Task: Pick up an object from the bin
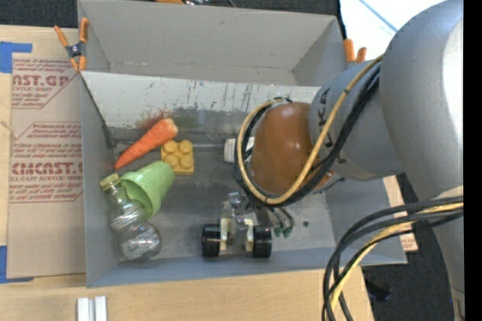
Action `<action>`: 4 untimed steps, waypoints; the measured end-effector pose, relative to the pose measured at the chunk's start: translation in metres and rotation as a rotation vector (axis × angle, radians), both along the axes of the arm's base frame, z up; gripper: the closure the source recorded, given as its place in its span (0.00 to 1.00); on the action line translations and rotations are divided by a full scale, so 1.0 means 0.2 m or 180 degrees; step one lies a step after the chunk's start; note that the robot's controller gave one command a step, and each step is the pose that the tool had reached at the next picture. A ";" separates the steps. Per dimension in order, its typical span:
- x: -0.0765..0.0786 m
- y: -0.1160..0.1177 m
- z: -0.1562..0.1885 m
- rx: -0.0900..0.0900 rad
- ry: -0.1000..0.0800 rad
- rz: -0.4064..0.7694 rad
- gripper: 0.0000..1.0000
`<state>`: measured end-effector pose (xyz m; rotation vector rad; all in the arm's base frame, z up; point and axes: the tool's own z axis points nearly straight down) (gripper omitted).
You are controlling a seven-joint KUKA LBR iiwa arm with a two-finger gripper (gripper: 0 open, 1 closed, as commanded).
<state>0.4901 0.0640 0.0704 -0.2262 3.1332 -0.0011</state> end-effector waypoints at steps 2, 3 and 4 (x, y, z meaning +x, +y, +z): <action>0.00 0.00 0.11 -0.0001 0.0009 0.0000 1.00; 0.00 0.00 0.17 -0.0001 0.0008 0.0001 1.00; 0.00 0.00 0.23 -0.0001 0.0006 0.0001 1.00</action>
Offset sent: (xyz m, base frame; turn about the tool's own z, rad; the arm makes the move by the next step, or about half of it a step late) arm -0.0010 0.0001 0.0337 -0.0001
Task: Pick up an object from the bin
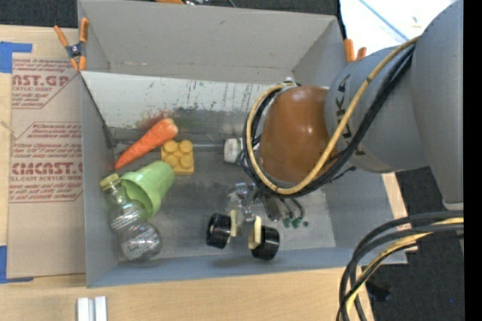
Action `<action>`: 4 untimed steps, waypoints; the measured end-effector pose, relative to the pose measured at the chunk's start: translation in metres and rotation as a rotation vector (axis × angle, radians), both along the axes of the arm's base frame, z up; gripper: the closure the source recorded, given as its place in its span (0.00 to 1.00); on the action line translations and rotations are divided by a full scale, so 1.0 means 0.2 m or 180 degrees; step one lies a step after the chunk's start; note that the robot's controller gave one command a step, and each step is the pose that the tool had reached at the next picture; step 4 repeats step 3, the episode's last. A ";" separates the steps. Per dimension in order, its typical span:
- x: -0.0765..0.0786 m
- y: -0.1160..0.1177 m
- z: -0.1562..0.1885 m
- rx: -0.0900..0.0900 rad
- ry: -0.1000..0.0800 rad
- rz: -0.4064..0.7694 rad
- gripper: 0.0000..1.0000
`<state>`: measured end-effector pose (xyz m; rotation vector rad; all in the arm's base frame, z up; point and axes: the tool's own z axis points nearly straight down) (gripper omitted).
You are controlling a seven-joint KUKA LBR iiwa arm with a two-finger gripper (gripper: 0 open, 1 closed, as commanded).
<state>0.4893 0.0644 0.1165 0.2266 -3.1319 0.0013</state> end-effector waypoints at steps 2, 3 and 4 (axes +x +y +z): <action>0.00 0.00 0.08 0.0000 0.0000 -0.0001 1.00; -0.01 0.00 0.18 -0.0002 0.0009 0.0000 1.00; -0.01 0.00 0.18 -0.0002 0.0009 0.0000 1.00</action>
Offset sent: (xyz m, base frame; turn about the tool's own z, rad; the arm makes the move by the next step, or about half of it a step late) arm -0.0003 0.0002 0.0212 0.0001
